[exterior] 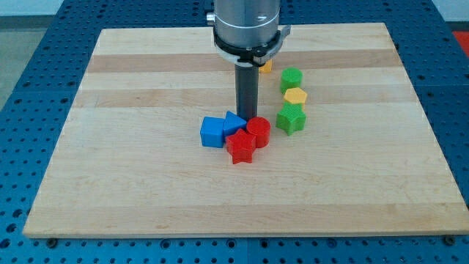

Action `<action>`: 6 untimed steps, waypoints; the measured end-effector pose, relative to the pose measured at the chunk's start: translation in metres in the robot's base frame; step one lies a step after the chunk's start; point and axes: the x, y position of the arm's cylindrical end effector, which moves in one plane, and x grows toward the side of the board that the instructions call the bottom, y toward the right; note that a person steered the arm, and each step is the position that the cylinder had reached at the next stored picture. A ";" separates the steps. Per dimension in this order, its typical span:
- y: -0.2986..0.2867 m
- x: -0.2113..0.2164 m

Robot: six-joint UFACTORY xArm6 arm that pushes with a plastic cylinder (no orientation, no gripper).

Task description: Slide the yellow heart into the green circle

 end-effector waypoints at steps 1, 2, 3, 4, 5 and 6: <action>0.000 -0.024; -0.007 -0.061; -0.023 -0.104; -0.023 -0.146; 0.006 -0.162; 0.049 -0.119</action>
